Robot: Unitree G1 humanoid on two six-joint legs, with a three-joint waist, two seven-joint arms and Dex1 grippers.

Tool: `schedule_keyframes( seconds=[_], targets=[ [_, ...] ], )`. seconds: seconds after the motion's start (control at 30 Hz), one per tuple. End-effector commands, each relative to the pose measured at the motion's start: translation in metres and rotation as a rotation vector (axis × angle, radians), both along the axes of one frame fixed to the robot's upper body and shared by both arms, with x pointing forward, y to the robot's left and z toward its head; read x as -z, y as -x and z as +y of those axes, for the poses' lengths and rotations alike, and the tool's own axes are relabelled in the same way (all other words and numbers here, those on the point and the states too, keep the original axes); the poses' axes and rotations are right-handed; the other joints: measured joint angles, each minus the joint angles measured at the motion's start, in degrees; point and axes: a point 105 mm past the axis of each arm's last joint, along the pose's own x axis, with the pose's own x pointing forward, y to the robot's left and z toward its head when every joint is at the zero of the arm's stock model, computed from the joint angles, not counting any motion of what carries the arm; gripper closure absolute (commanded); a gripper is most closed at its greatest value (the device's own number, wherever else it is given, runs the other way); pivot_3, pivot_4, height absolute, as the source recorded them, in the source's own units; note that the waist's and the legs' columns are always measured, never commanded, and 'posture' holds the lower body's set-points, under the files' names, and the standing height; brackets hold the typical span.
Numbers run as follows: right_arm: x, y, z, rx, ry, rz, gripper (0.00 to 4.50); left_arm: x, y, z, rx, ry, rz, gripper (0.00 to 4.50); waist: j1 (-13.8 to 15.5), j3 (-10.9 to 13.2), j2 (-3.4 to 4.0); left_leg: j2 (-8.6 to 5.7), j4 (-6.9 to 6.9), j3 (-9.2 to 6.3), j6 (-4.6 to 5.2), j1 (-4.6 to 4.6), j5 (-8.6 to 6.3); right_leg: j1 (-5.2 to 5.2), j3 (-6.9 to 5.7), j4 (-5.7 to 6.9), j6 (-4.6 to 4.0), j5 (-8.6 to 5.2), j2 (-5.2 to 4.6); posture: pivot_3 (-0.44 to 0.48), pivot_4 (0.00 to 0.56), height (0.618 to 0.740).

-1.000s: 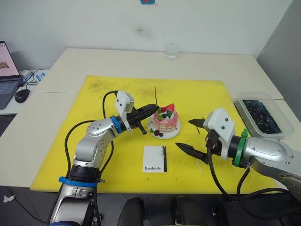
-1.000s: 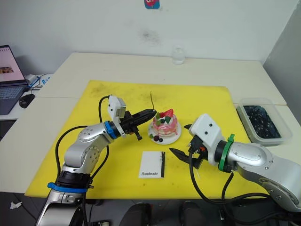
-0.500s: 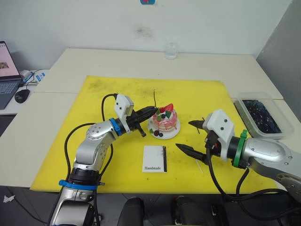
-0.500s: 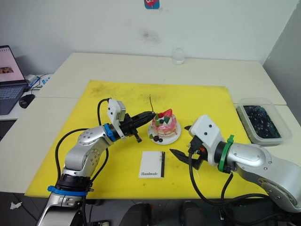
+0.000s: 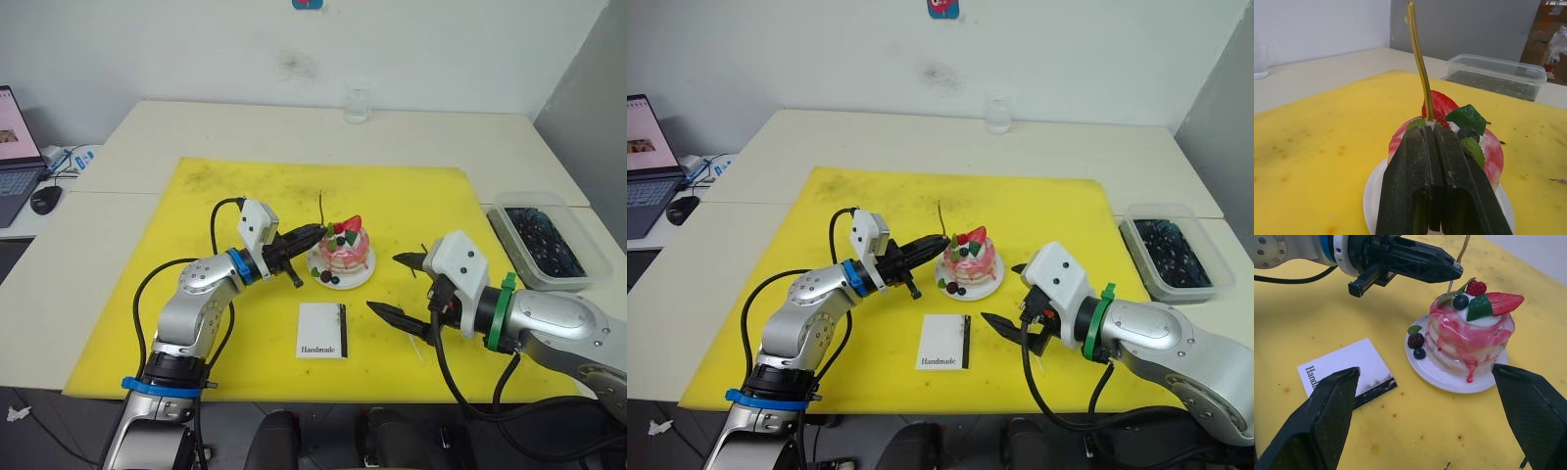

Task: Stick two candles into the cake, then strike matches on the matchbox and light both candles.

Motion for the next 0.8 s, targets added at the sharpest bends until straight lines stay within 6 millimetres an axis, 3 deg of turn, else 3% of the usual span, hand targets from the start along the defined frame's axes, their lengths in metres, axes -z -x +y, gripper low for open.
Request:
schedule_keyframes(
  seconds=[0.03,0.3,0.63,0.8],
  targets=[
    [-0.009,0.002,0.000,0.000,-0.004,-0.058,0.01,0.003,0.002,-0.003,0.003,-0.009,-0.031,4.50,0.00,0.00,0.00,0.00,0.00,0.00,0.00,0.00,0.00,0.00,0.00,0.00,0.00,0.00,0.00,0.000,0.150,0.740],
    [-0.008,0.001,-0.001,0.009,0.000,-0.060,0.01,0.020,0.002,-0.008,-0.007,-0.001,-0.010,4.50,0.01,0.00,0.00,0.00,0.00,0.00,0.00,0.01,0.00,0.00,0.00,0.01,0.00,0.00,0.00,0.000,0.150,0.740],
    [-0.007,0.002,-0.003,0.018,0.003,-0.061,0.01,0.020,0.002,-0.006,-0.012,0.001,-0.020,4.50,0.02,-0.01,0.00,-0.02,0.03,0.00,0.00,0.02,0.00,0.04,-0.01,0.01,0.01,0.01,-0.01,0.000,0.150,0.740],
    [-0.007,0.001,-0.004,0.029,-0.005,-0.061,0.00,0.008,0.002,0.002,-0.020,0.003,-0.042,3.02,0.01,-0.01,0.00,0.00,0.03,0.00,0.00,0.03,0.00,0.04,-0.01,0.02,0.01,0.01,0.00,0.000,0.150,0.740]
  ],
)
